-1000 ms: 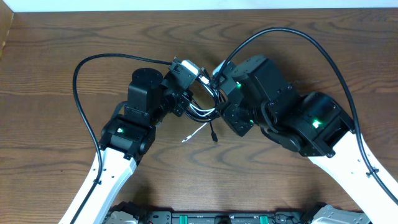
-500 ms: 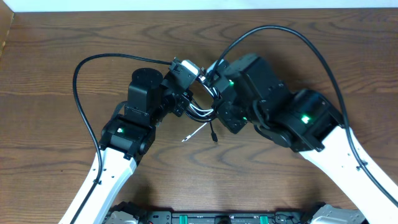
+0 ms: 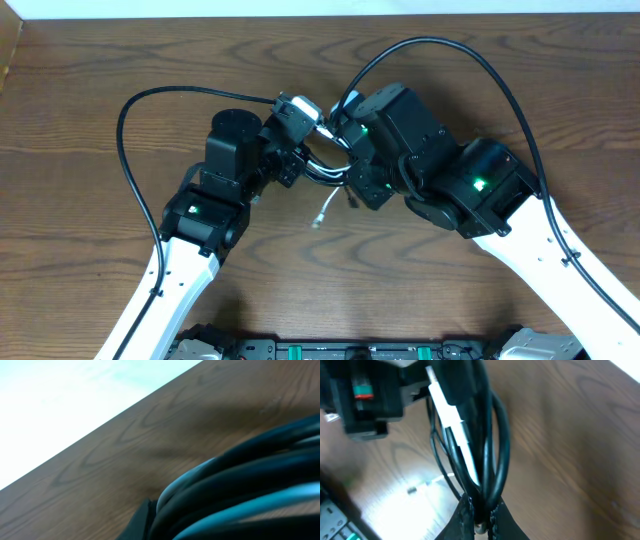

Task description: Untangle cables

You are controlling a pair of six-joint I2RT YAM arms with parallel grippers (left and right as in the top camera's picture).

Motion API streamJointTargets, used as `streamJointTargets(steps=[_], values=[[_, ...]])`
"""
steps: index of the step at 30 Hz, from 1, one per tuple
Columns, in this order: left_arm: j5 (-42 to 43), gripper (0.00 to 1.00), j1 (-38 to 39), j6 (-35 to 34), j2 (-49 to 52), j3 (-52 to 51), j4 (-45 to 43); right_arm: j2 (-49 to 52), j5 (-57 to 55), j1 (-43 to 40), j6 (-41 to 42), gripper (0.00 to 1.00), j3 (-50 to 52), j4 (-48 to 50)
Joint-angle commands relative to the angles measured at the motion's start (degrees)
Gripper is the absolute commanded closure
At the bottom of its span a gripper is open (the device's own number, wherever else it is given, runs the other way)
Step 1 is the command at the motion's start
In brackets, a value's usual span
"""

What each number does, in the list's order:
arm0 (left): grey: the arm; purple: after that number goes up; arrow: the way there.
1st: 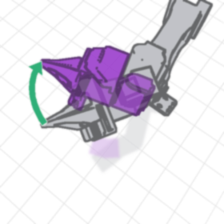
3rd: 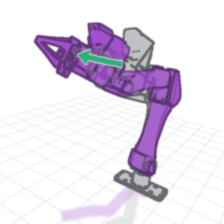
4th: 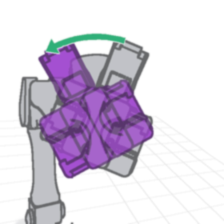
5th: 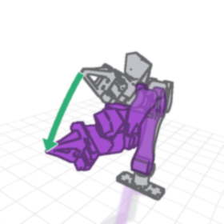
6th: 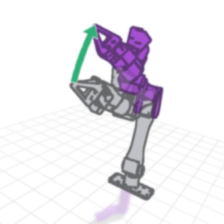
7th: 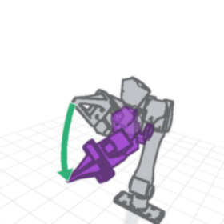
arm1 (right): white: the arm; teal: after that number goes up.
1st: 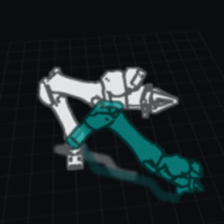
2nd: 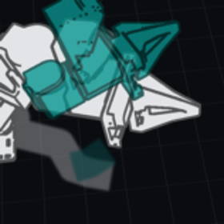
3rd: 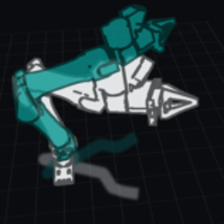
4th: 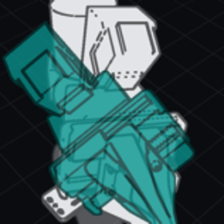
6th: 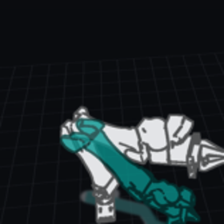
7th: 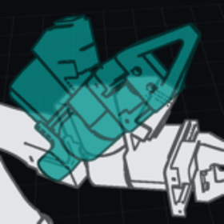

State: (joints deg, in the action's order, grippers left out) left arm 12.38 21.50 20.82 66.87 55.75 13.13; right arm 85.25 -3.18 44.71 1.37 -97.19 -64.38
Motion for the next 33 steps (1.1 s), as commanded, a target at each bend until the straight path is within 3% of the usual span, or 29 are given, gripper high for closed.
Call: streamJointTargets(steps=[1, 6, 13, 26, 30, 33], values=[[1.11, 0.93, 0.15, -0.31, -0.11, 0.24, -0.09, 0.17, -8.37, 0.28, 3.85, 0.99, -1.01, 0.15], [1.05, 0.93, 0.09, -0.28, -0.11, 0.24, 0.31, -0.24, -20.76, -0.22, 9.22, 0.99, -1.01, -1.29], [-1.75, 0.93, 0.04, -0.07, -0.11, 0.24, 1.22, -4.61, -28.52, -6.27, 14.93, 0.99, -1.01, -2.89], [-2.6, 0.93, 0.04, -0.09, -0.11, 0.24, 1.84, -16.17, -28.41, -28.02, 14.64, 0.99, -1.01, -5.64], [-2.54, 0.93, 0.04, -0.11, -0.11, 0.24, 1.81, -16.24, -18.03, -31.85, 10.93, 0.99, -0.96, -6.19], [-2.54, 0.93, 0.04, -0.11, -0.11, 0.24, 1.79, -15.02, -5.84, -31.85, 7.13, 0.74, -0.94, -6.08]])
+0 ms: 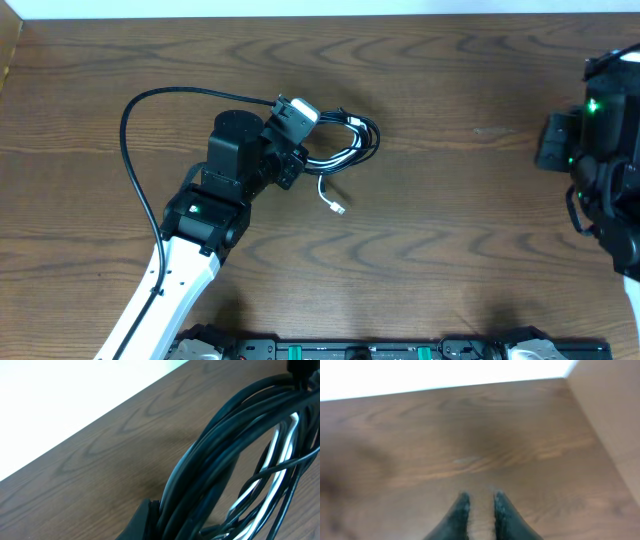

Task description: Untangle cables

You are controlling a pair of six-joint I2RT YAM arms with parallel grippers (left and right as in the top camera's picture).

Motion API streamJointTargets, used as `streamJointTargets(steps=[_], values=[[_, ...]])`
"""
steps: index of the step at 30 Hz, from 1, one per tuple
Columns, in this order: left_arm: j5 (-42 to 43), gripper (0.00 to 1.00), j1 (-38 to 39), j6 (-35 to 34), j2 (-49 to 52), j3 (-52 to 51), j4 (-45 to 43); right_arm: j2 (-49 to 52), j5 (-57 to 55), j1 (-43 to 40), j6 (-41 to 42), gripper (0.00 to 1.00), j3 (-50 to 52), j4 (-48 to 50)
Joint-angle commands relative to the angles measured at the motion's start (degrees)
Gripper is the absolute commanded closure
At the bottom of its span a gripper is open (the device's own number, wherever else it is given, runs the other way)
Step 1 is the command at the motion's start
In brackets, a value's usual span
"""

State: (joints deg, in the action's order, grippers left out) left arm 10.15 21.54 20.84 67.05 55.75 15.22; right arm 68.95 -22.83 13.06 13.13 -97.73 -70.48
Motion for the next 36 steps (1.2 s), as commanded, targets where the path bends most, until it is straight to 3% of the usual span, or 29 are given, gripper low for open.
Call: streamJointTargets(steps=[1, 5, 9, 11, 14, 16, 21, 29, 36], values=[[-0.26, 0.93, 0.02, -0.13, -0.28, 0.24, -0.31, 2.01, 18.75, 0.07, -6.54, 0.65, -0.39, 0.07], [-0.09, 0.93, 0.02, -0.13, -0.28, 0.24, -0.31, 5.97, 33.27, 2.4, -17.49, 0.35, -0.2, -0.28], [-0.07, 0.93, 0.02, -0.13, -0.28, 0.24, -0.31, 10.73, 35.54, 5.95, -26.43, 0.21, 0.07, -0.85], [-0.09, 0.93, 0.02, -0.13, -0.28, 0.24, -0.31, 12.87, 35.39, 6.99, -29.18, 0.19, 0.07, -0.98], [-0.07, 0.93, 0.02, -0.13, -0.28, 0.24, -0.33, 16.7, 35.43, 8.24, -32.68, 0.21, 0.07, -0.68], [-0.07, 0.93, 0.02, -0.13, -0.28, 0.24, -0.57, 20.0, 35.43, 9.22, -34.38, 0.42, 0.07, 0.04], [-0.09, 0.92, 0.02, -0.13, -0.28, 0.24, -1.16, 23.71, 35.41, 11.91, -35.54, 0.43, 0.07, 2.82], [-0.07, 0.93, 0.02, -0.13, -0.28, 0.24, -1.14, 24.02, 35.36, 15.34, -36.57, 0.32, 0.07, 6.6], [-0.07, 0.93, 0.02, -0.13, -0.28, 0.24, -1.14, 24.02, 35.23, 15.78, -36.54, 0.54, 0.07, 6.69]])
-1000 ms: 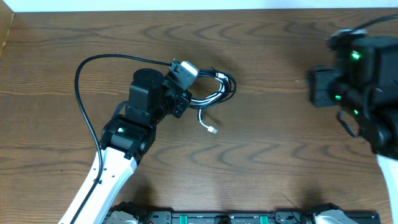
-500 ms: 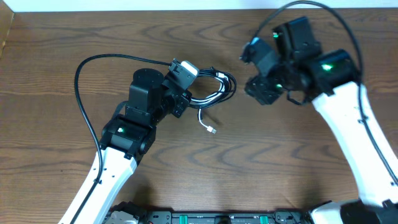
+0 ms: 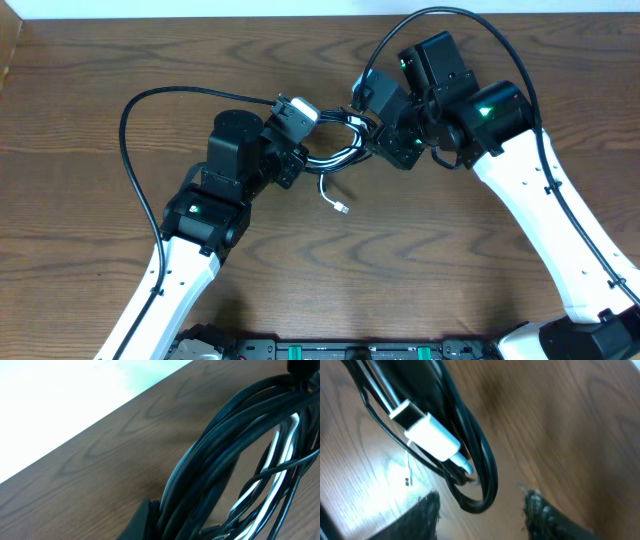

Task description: Untangle cables

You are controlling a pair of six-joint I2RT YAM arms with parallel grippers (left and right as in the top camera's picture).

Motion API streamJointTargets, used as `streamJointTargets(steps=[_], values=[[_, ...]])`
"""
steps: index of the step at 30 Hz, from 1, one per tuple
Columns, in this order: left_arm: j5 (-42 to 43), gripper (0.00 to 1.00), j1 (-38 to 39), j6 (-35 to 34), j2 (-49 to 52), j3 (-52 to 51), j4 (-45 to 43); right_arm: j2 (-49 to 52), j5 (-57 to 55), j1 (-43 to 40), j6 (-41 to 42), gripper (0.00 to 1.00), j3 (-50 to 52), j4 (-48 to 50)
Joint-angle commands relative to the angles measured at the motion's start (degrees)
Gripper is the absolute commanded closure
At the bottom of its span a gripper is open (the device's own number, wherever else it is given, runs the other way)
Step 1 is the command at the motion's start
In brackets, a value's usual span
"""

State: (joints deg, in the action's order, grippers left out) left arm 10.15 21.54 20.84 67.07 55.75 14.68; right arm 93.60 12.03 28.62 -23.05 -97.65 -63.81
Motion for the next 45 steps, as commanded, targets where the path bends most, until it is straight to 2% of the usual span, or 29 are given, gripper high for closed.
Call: streamJointTargets(steps=[1, 14, 19, 23, 25, 31, 38, 45], values=[[-0.07, 0.93, 0.02, -0.13, -0.31, 0.24, -0.57, -0.63, 0.39, 0.22, -0.33, 0.56, -0.02, 0.02], [1.44, 0.92, 0.07, -0.13, -0.52, 0.24, -0.59, -0.35, 0.63, 0.26, 0.28, 0.55, 0.0, 1.33], [1.44, 0.93, 0.07, -0.13, -0.52, 0.24, -0.57, 1.25, 1.62, 0.31, 0.28, 0.6, 0.0, 1.46], [1.44, 0.93, 0.07, -0.13, -0.52, 0.24, -0.59, 3.26, 2.1, 0.35, 1.01, 0.74, 0.0, 1.44], [1.44, 0.93, 0.07, -0.13, -0.52, 0.24, -0.57, 3.89, 2.08, 0.35, 1.66, 0.98, 0.0, 1.44], [1.4, 0.93, 0.07, -0.13, -0.52, 0.24, -0.39, 3.41, -0.46, 0.31, 4.81, 0.99, 0.0, 1.25], [0.98, 0.93, 0.04, -0.13, -0.52, 0.24, 0.33, -0.57, -22.58, -0.85, 17.99, 0.99, -0.02, -0.52], [-1.01, 0.93, 0.0, -0.11, -0.46, 0.24, 0.98, -8.33, -30.23, -3.52, 23.67, 0.99, -0.02, -1.33]])
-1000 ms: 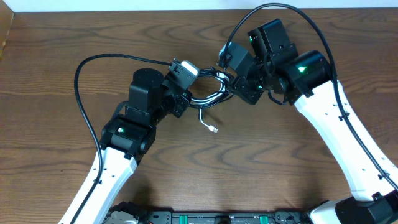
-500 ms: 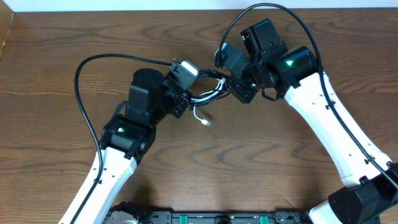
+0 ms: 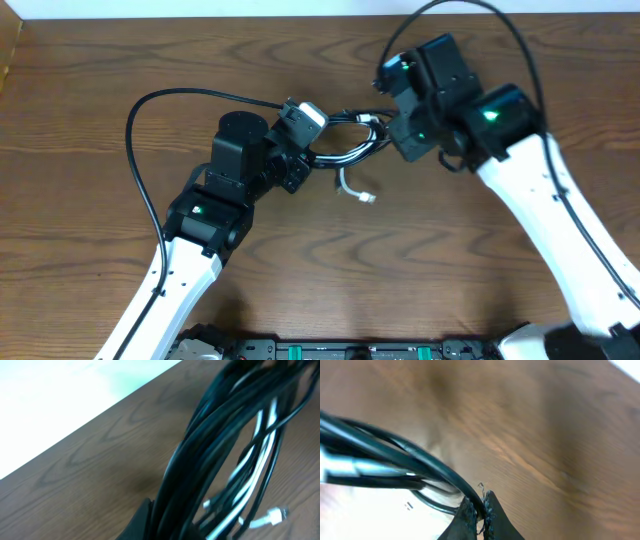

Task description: Untangle cables

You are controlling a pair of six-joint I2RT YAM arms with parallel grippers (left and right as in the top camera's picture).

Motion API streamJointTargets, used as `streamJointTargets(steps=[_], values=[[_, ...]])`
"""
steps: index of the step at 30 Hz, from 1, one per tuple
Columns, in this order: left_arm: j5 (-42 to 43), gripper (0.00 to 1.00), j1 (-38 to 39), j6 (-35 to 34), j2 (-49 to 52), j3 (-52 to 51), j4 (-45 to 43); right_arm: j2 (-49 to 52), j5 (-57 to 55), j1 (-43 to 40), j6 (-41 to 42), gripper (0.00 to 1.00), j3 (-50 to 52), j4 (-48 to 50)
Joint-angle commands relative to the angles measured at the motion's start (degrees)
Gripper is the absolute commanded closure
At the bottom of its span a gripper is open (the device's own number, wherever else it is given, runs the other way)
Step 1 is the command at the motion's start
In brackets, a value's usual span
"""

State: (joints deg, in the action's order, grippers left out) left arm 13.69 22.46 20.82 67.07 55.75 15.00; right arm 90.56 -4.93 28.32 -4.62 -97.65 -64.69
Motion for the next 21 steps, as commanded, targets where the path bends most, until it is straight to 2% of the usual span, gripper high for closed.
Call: streamJointTargets(steps=[1, 6, 11, 14, 15, 18, 20, 21], values=[[-5.73, 0.93, -0.92, -0.09, -0.42, 0.24, 0.7, -6.47, -13.73, -3.8, 5.75, 0.99, -0.02, -0.48], [-9.79, 0.93, -0.92, -0.09, 0.17, 0.24, 1.07, -13.16, -14.45, -7.82, 7.82, 0.99, -0.02, -0.55], [-9.84, 0.93, -0.9, -0.11, 0.83, 0.24, 1.07, -18.12, -14.08, -10.91, 7.78, 0.99, -0.02, -0.92], [-7.5, 0.93, -0.9, -0.11, 0.98, 0.24, 0.57, -19.28, -9.07, -11.23, 6.64, 0.98, -0.02, -1.51], [-5.51, 0.93, -0.9, -0.11, 0.98, 0.24, 0.0, -19.32, -5.88, -11.1, 5.57, 0.9, 0.0, -1.57], [0.26, 0.93, -0.85, -0.15, 0.98, 0.24, -2.71, -18.14, 4.15, -10.43, 1.51, 0.46, 0.0, -1.62], [3.32, 0.93, -0.74, -1.53, 0.96, 0.24, -4.81, -16.55, 8.22, -9.68, -0.33, 0.25, 0.0, -1.66], [4.92, 0.93, -0.74, -2.62, 0.96, 0.24, -5.9, -15.65, 9.62, -9.25, -1.36, 0.18, 0.0, -1.79]])
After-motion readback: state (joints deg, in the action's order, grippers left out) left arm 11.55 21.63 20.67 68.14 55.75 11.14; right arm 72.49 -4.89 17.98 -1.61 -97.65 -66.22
